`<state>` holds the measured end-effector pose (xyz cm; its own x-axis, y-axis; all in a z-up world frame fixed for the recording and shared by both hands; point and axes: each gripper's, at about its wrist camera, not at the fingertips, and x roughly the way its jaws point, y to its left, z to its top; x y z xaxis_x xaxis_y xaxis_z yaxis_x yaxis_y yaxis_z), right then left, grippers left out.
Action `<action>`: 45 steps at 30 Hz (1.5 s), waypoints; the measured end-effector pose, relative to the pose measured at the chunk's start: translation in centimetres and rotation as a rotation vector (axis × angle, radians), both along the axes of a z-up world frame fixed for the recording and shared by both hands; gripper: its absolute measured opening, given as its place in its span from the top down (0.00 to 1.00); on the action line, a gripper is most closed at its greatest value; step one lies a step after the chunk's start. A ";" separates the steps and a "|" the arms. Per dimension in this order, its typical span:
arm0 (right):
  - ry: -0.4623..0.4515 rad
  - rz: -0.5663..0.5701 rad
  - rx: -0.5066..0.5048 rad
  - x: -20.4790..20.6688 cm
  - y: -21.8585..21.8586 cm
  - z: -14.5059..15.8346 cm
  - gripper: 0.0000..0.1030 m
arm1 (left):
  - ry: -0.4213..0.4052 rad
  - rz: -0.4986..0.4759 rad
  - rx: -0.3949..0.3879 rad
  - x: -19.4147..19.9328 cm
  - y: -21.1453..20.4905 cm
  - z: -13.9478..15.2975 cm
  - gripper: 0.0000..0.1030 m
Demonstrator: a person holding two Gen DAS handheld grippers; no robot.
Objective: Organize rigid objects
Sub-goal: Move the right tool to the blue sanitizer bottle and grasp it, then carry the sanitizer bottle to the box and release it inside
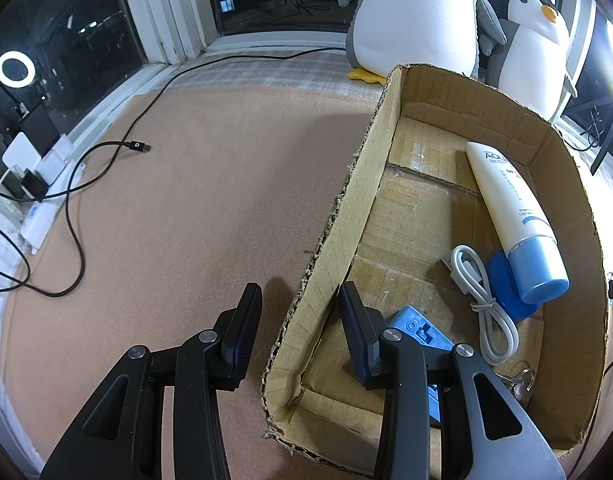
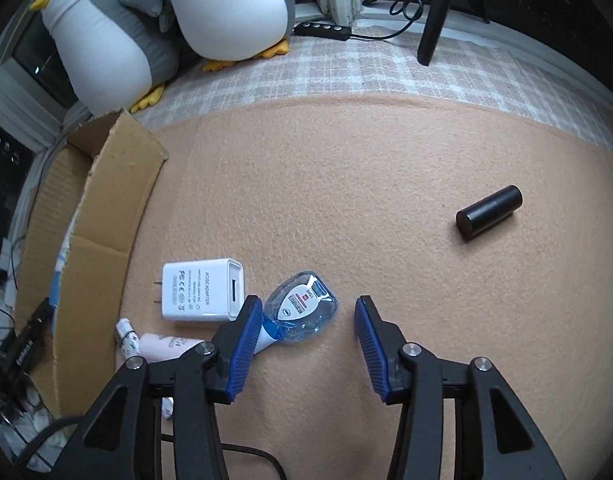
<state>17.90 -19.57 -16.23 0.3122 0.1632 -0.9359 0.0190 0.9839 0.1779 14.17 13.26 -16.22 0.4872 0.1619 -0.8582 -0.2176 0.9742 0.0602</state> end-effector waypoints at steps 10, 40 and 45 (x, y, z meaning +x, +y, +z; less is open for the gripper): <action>-0.006 0.057 -0.039 -0.7 -1.2 -0.2 0.69 | 0.000 0.000 0.001 0.0 0.1 0.0 0.63; -0.170 0.151 -0.031 -0.9 1.2 3.7 0.77 | -0.001 0.000 -0.002 0.0 0.1 0.1 0.63; -0.230 0.207 0.009 -0.9 3.9 6.6 0.77 | -0.001 0.000 -0.003 0.0 0.1 0.1 0.63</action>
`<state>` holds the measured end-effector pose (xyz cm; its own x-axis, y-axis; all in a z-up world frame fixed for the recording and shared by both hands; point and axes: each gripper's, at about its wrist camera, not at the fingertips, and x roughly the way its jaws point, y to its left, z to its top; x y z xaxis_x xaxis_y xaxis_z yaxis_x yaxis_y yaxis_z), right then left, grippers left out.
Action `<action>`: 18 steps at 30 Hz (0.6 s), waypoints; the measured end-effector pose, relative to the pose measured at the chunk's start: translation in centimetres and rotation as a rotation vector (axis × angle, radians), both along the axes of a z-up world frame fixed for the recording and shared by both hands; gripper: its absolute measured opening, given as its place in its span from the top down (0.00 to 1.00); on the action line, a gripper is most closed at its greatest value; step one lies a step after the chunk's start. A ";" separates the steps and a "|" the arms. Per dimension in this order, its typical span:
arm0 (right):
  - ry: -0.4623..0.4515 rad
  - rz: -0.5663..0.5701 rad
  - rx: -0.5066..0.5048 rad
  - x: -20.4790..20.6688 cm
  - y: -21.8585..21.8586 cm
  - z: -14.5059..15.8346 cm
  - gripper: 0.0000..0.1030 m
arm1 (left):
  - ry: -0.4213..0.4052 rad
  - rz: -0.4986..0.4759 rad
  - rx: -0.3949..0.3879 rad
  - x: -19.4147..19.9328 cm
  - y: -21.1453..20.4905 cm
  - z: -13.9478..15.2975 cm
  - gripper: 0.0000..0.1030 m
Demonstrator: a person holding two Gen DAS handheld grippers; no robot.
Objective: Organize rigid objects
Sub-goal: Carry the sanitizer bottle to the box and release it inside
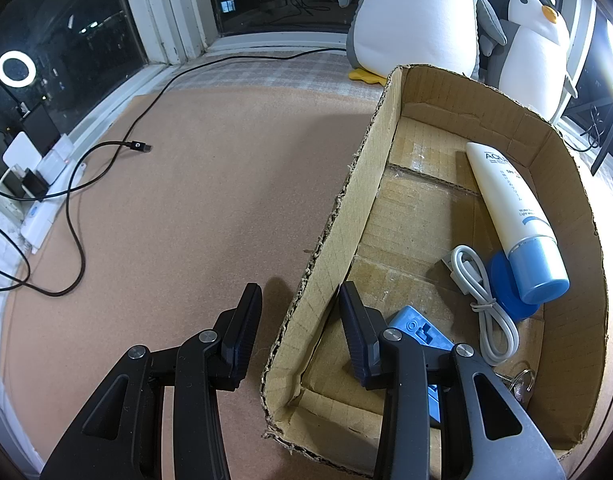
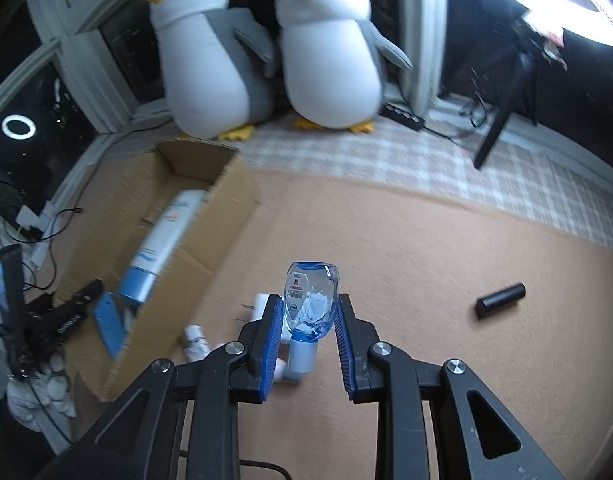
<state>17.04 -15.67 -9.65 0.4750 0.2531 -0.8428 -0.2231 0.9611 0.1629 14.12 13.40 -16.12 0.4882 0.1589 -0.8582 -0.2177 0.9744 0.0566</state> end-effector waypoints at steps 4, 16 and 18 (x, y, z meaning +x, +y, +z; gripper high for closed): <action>-0.033 0.061 0.022 -0.4 2.8 1.6 0.77 | 0.000 0.001 -0.001 0.0 0.0 0.0 0.63; -0.039 0.243 0.066 -2.3 10.9 2.4 0.77 | -0.004 0.003 -0.009 0.0 0.1 -0.1 0.63; -0.035 0.264 0.069 -2.7 12.0 2.3 0.77 | -0.004 0.003 -0.010 0.0 0.1 -0.1 0.63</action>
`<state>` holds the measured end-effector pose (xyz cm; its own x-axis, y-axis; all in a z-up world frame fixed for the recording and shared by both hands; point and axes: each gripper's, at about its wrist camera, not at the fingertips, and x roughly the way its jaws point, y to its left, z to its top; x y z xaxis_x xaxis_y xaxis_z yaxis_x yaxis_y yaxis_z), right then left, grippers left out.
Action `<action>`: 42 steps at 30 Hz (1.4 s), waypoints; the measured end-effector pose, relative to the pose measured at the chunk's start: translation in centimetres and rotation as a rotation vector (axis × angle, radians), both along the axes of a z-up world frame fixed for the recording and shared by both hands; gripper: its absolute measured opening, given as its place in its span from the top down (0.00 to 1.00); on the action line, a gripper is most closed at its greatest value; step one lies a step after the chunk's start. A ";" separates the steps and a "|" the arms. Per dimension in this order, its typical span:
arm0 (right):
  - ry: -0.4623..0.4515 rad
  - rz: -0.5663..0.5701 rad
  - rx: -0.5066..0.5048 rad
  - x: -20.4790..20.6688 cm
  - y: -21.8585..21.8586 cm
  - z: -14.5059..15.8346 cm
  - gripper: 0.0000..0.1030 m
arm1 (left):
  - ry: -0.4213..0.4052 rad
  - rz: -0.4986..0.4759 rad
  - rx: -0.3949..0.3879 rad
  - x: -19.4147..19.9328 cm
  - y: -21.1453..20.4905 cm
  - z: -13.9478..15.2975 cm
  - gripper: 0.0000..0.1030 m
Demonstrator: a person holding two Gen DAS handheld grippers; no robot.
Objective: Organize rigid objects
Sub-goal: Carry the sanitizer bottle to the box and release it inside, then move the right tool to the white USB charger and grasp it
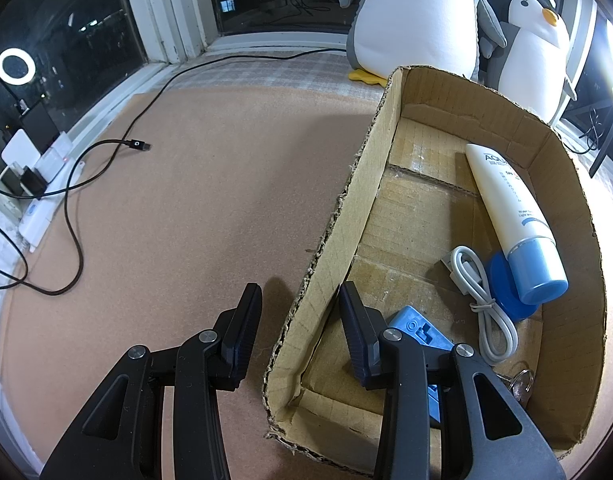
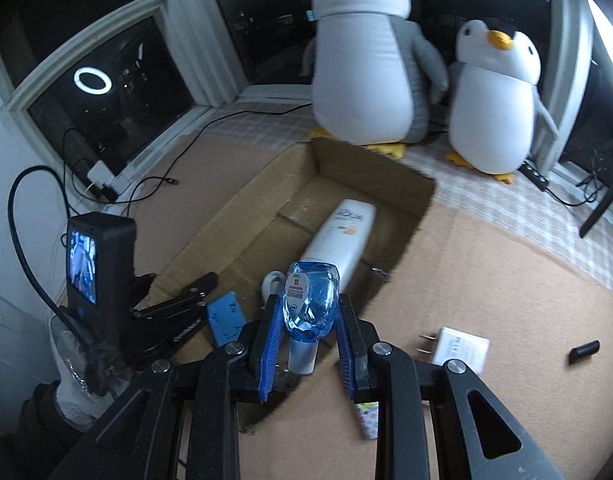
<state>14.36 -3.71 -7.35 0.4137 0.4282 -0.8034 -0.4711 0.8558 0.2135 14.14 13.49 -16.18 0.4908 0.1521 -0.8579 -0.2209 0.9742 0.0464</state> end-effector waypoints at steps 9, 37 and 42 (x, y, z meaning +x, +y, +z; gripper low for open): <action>0.018 0.074 0.005 -1.1 3.0 -0.7 0.77 | 0.000 0.000 0.002 0.0 0.0 0.0 0.63; -0.075 0.001 -0.077 -0.9 -6.1 0.4 0.34 | 0.002 0.006 0.004 0.0 0.0 -0.1 0.63; -0.084 0.006 -0.178 -0.3 -8.1 -1.1 0.34 | 0.003 0.007 0.007 0.1 0.2 0.0 0.63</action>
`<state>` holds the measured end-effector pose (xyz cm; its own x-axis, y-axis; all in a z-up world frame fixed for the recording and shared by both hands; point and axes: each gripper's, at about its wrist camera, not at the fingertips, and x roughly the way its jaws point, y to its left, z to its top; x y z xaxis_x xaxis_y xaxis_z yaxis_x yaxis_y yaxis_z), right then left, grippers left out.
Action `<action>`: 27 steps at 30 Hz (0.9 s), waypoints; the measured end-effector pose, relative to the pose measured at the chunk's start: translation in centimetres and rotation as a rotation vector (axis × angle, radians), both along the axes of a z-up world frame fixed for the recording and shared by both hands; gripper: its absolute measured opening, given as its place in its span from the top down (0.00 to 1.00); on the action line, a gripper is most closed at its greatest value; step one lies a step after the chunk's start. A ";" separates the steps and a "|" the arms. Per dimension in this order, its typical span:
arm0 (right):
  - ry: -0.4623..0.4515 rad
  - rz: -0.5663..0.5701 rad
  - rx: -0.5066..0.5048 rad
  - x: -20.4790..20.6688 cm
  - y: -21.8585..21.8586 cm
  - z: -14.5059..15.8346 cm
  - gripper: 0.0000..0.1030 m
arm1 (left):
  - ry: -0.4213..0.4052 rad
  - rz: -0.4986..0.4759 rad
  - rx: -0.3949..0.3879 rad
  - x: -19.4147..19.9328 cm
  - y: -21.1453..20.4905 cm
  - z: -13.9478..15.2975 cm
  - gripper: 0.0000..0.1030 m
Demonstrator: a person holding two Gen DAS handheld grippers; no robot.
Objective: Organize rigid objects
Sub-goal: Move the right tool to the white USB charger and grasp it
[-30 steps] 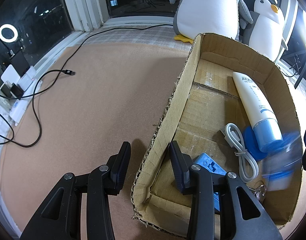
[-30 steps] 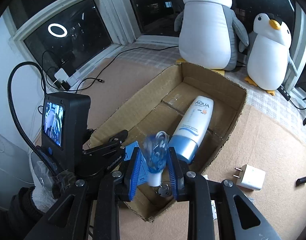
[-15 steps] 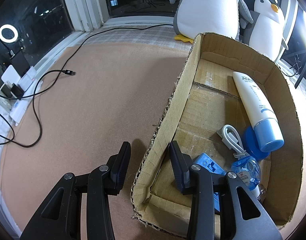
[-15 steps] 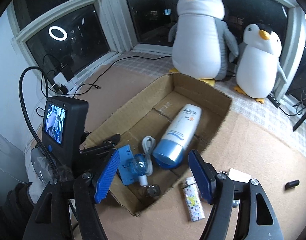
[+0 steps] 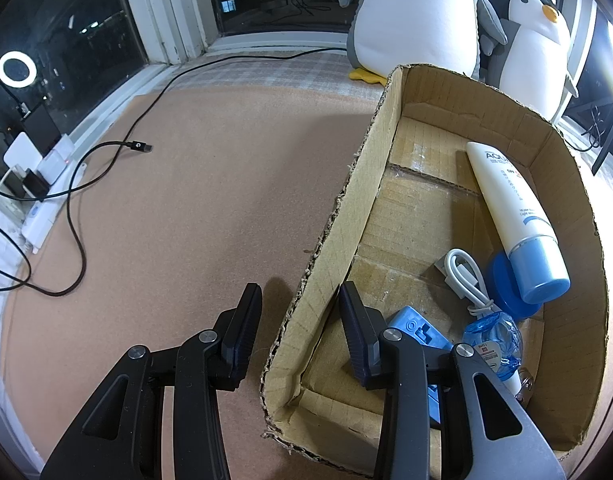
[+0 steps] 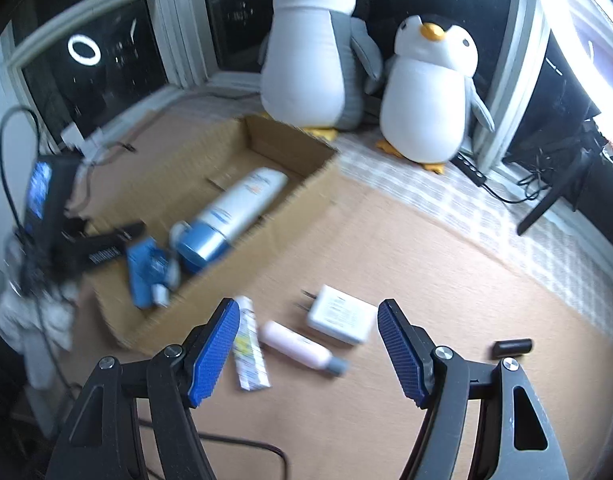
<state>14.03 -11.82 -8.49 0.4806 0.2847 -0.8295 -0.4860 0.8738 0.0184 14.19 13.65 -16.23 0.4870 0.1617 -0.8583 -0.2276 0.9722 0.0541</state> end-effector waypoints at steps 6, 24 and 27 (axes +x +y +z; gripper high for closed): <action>0.008 0.038 -0.097 0.9 -0.4 -2.0 0.34 | 0.000 0.000 0.000 0.0 0.1 0.0 0.63; 0.069 0.094 -0.203 3.7 0.2 -6.0 0.34 | 0.005 0.006 -0.003 -0.2 0.2 0.0 0.63; 0.066 0.093 -0.206 4.1 0.3 -6.4 0.35 | 0.005 0.006 -0.002 -0.1 0.2 0.0 0.63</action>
